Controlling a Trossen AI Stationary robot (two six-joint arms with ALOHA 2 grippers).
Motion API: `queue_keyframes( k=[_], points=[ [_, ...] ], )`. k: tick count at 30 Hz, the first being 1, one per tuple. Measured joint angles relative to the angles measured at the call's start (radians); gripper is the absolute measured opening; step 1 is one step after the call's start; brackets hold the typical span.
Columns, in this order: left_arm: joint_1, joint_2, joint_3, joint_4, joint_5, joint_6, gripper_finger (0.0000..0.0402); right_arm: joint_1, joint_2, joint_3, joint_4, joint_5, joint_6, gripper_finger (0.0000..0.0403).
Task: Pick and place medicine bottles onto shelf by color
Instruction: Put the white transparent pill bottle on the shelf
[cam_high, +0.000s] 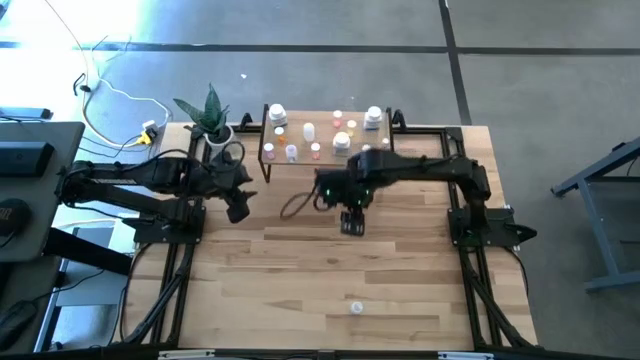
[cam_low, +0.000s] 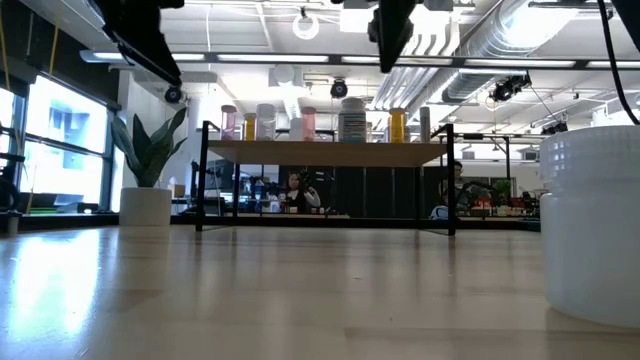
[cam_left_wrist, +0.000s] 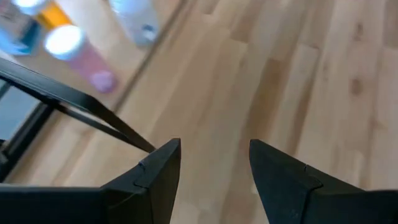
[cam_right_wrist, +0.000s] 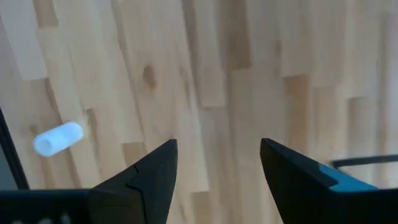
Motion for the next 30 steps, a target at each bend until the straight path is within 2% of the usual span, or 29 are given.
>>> queue_keyframes(
  k=[11, 24, 30],
  points=[
    [-0.234, 0.0, 0.0, -0.043, 0.012, -0.142, 0.018, 0.204, 0.0, -0.164, 0.098, -0.02, 0.238, 0.022],
    [-0.433, 0.0, 0.0, -0.043, -0.002, -0.296, 0.018, 0.396, 0.001, -0.183, 0.156, -0.02, 0.467, 0.022],
    [-0.497, 0.0, 0.0, -0.043, -0.029, -0.363, 0.018, 0.473, 0.023, -0.183, 0.253, 0.025, 0.557, 0.022]
  ],
)
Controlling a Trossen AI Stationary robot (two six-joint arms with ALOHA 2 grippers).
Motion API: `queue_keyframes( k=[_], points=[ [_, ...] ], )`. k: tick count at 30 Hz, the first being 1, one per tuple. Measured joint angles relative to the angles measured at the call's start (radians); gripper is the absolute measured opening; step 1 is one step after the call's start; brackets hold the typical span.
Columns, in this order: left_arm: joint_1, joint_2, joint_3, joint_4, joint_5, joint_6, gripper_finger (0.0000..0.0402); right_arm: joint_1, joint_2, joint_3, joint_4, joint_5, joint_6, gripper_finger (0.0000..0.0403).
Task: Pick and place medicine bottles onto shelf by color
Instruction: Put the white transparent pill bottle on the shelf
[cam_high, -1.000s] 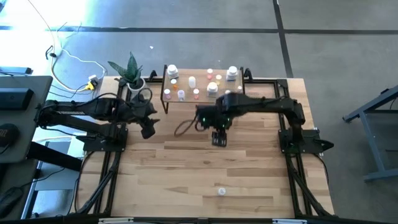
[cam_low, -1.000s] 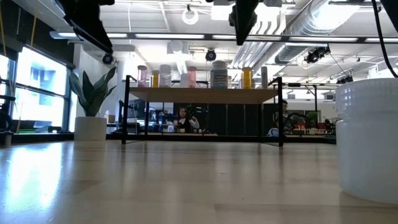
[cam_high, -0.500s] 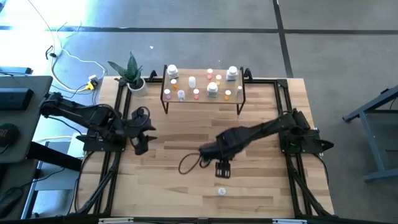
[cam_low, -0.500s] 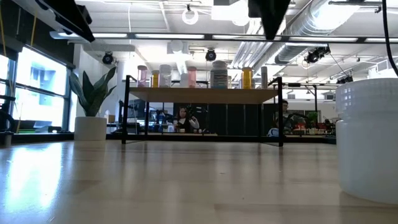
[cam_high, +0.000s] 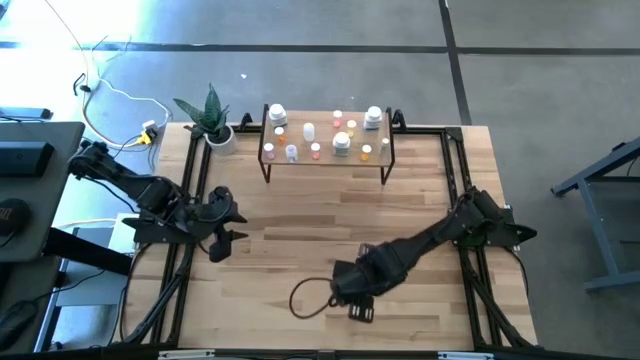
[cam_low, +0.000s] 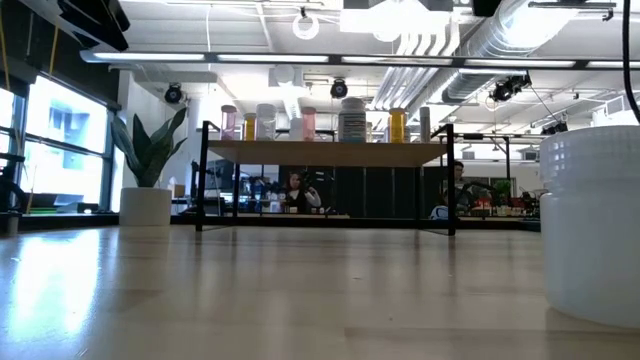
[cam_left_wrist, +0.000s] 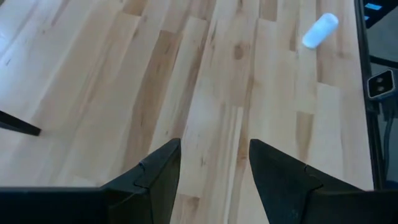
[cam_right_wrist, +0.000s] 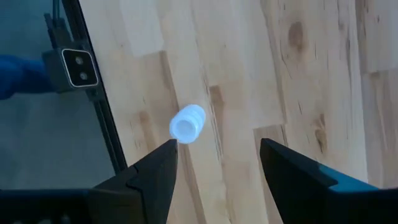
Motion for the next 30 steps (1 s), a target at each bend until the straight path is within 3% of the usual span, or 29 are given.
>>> queue_keyframes(
  k=[8, 30],
  points=[
    [-0.061, 0.001, 0.0, 0.0, -0.025, -0.014, 0.018, 0.093, 0.038, 0.0, 0.037, 0.118, 0.057, 0.022],
    [-0.119, 0.003, 0.0, -0.001, -0.059, -0.063, 0.018, 0.13, 0.225, 0.0, 0.091, 0.089, 0.118, 0.022]
  ],
)
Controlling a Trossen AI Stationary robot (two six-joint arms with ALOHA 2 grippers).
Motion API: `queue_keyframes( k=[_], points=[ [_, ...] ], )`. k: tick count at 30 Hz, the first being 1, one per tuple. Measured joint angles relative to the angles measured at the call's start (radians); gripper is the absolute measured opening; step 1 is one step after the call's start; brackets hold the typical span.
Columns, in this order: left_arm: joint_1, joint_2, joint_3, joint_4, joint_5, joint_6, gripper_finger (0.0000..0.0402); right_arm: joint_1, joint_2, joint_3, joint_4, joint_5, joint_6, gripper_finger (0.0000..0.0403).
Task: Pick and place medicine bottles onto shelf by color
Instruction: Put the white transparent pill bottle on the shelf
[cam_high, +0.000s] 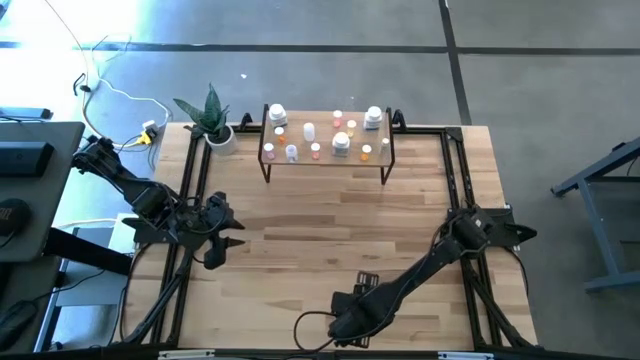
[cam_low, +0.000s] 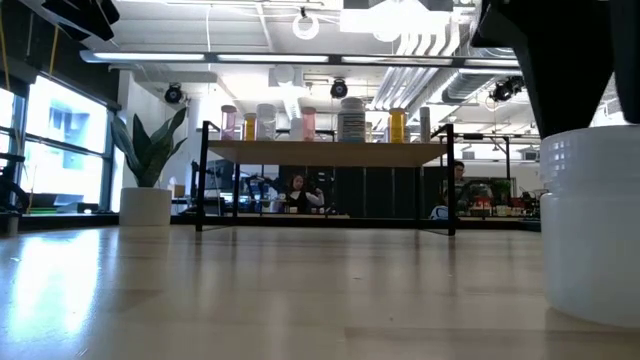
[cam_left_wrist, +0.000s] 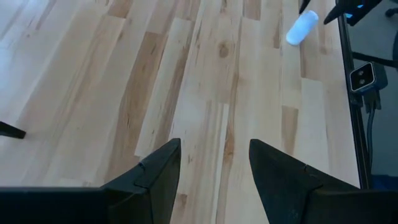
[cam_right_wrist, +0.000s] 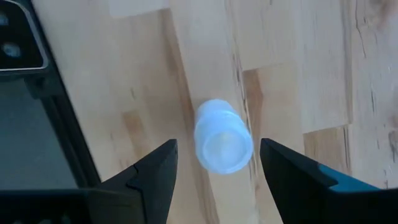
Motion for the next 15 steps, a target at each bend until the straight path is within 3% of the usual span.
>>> queue_keyframes(
  k=[8, 15],
  points=[
    [0.0, 0.0, 0.0, 0.0, -0.022, 0.0, 0.018, -0.008, 0.022, 0.0, -0.004, -0.001, 0.007, 0.0209],
    [0.0, 0.0, 0.0, 0.0, -0.022, 0.0, 0.018, -0.027, 0.022, 0.0, -0.004, -0.022, 0.002, 0.0141]
  ],
)
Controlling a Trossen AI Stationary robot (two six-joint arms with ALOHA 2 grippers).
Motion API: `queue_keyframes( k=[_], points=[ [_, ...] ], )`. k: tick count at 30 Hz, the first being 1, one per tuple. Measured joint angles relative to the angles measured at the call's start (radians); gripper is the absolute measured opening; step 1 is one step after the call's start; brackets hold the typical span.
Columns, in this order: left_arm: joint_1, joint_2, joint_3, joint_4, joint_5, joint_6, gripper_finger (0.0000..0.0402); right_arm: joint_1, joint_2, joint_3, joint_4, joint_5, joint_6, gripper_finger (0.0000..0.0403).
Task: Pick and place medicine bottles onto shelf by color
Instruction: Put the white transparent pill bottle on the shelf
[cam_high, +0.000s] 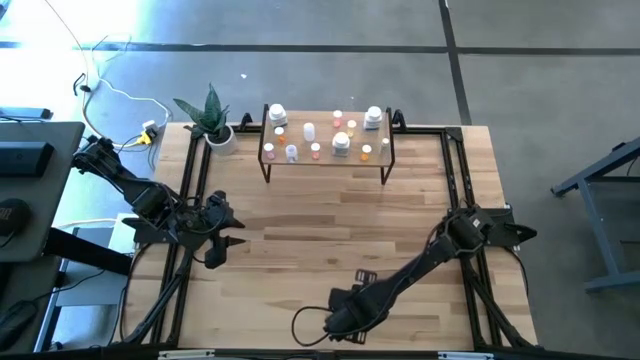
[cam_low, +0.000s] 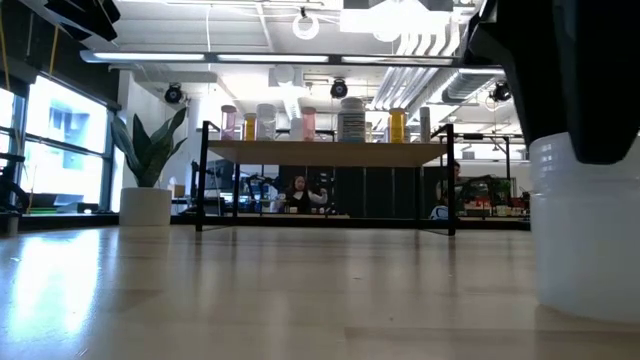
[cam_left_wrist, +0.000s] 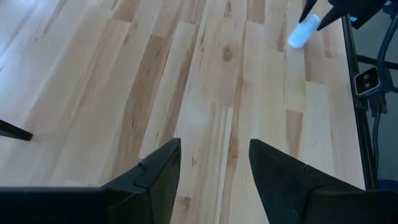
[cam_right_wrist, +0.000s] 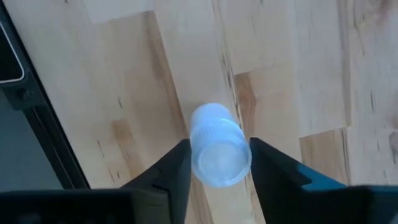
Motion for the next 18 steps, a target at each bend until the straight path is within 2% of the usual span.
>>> queue_keyframes(
  k=[5, 13, 18],
  points=[
    [0.0, 0.0, 0.0, 0.0, 0.0, 0.0, 0.018, -0.015, -0.001, 0.0, -0.002, -0.034, -0.003, 0.0107],
    [0.002, 0.0, 0.0, -0.003, 0.0, -0.001, 0.018, -0.064, -0.008, 0.011, -0.005, -0.159, 0.003, 0.0118],
    [0.002, 0.0, 0.0, -0.003, -0.004, 0.0, 0.018, -0.109, -0.011, 0.094, -0.01, -0.171, -0.017, 0.0117]
  ],
)
